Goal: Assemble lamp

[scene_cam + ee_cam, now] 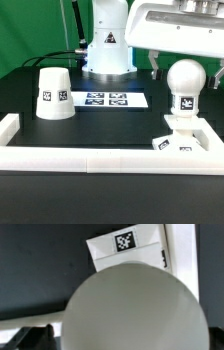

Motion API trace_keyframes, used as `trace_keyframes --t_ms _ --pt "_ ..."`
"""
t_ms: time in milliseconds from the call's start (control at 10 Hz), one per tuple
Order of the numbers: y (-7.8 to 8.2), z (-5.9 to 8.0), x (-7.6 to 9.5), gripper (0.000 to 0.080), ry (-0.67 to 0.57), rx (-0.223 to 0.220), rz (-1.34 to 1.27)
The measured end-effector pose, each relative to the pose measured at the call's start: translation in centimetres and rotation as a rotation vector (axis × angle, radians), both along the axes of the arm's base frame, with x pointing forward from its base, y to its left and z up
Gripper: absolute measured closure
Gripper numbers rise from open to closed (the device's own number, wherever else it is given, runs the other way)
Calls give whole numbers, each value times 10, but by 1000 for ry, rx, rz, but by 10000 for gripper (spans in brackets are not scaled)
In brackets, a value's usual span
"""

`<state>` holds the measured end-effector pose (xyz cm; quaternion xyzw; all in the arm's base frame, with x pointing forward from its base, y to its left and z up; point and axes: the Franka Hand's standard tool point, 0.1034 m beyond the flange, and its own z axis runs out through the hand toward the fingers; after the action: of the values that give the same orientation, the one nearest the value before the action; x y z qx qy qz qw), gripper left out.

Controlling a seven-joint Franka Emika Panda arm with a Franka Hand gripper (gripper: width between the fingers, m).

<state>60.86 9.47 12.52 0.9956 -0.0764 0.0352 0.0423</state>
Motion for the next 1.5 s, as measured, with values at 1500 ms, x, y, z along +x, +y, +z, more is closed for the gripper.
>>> trace_keyframes --t_ms 1500 --pt "1 8 11 100 -75 99 79"
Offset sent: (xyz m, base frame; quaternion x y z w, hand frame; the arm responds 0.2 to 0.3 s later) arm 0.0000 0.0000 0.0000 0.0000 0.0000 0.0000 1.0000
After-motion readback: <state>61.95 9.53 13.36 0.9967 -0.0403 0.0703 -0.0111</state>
